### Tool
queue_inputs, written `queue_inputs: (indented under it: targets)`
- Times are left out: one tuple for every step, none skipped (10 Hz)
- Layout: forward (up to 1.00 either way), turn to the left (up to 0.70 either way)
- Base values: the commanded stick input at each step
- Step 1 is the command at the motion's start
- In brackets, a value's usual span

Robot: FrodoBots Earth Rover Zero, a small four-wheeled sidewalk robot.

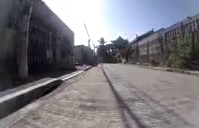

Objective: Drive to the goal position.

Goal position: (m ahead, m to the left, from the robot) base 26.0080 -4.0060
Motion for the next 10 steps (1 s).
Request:
queue_inputs:
  targets:
    - [0.85,-0.02]
    - [0.85,-0.02]
    - [0.85,-0.02]
    - [0.85,-0.02]
    - [0.85,-0.02]
    - [0.85,-0.02]
    - [0.85,-0.02]
    - [0.85,-0.02]
    - [0.85,-0.02]
    - [0.85,-0.02]
